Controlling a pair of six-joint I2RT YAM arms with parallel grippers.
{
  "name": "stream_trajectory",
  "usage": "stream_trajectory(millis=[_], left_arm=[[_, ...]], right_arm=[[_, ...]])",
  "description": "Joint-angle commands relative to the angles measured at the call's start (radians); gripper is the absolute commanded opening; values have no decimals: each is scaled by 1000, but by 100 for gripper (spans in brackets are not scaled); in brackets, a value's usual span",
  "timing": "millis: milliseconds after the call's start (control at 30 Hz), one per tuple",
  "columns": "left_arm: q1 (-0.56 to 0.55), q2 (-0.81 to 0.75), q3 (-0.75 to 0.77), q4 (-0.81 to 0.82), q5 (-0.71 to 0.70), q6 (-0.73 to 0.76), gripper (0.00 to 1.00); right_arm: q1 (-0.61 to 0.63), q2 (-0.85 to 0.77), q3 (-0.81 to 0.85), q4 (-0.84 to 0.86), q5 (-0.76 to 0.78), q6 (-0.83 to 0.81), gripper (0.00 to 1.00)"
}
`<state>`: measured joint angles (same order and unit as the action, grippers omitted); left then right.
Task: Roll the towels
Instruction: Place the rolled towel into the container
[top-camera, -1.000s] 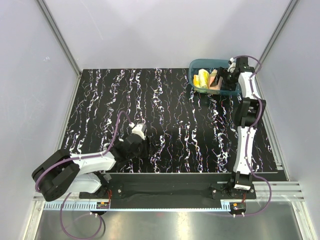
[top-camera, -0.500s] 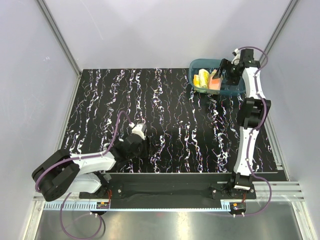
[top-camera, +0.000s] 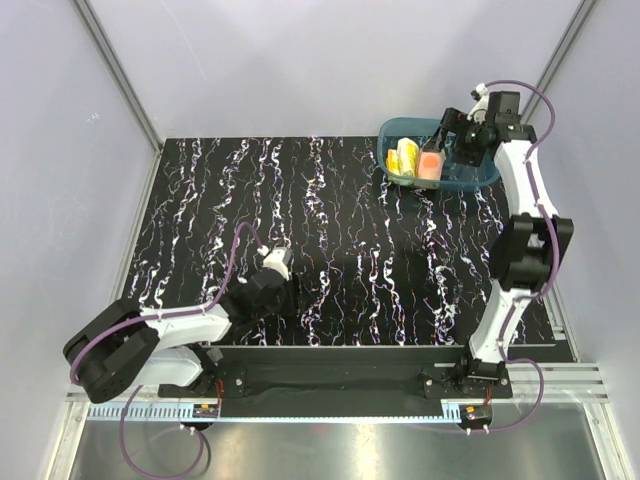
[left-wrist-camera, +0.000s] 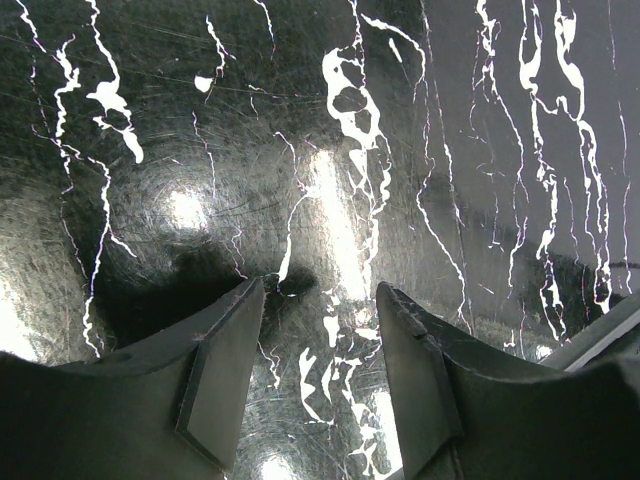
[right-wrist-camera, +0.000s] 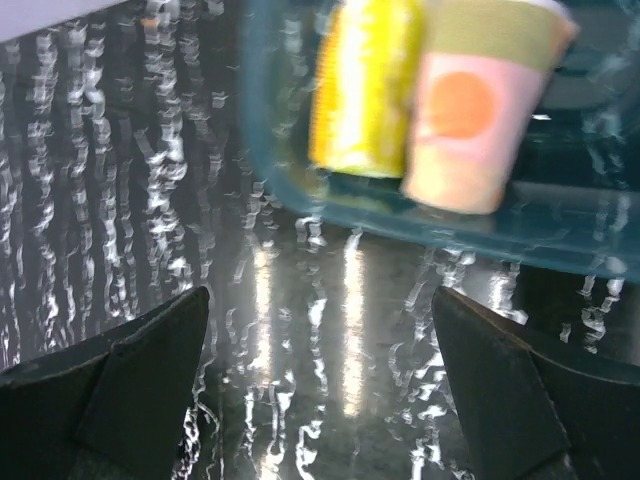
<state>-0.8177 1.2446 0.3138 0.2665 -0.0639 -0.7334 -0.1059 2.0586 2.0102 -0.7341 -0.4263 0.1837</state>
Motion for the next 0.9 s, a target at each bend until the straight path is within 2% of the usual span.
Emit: stream_trajectory(millis=[0,167,333,367,400,433,500,667,733,800,833,867], left_arm=[[-1,9,-45,-87,-40,15,56],[-3,-40,-67,-84,-53,5,56],[-3,-115,-52,-144,-51,21,56],[-3,-172,-47,-150,-48,34,56],[-3,-317,-1,-226,-92,87,59],[-3,-318,-1,-257,-115,88,59],[-1,-422,65,-321,-175,137,63],[2,-566,169,-475,-491,219,73],[2,-586,195,-487,-607,270,78],[3,-603,197,-464,-693,320,79],[3,-606,196,-442,-800,351,80],[3,-614,188,-423,-867,353,91]], right_arm=[[70,-199,-150,154,9,8,100],[162,-451,-398,284,-3,28,100],[212,-722,-724,409,-38,80,100],[215,-754,-763,426,-45,92,100],[230,-901,-947,476,-114,176,100],[230,-902,-949,476,-115,177,100],[241,-962,-1057,533,-159,223,100],[255,-1120,-1183,555,-174,281,100],[256,-1173,-1220,553,-170,290,100],[256,-1213,-1245,547,-161,295,100],[256,-1223,-1249,545,-160,299,100],[258,-1230,-1252,535,-160,298,100]])
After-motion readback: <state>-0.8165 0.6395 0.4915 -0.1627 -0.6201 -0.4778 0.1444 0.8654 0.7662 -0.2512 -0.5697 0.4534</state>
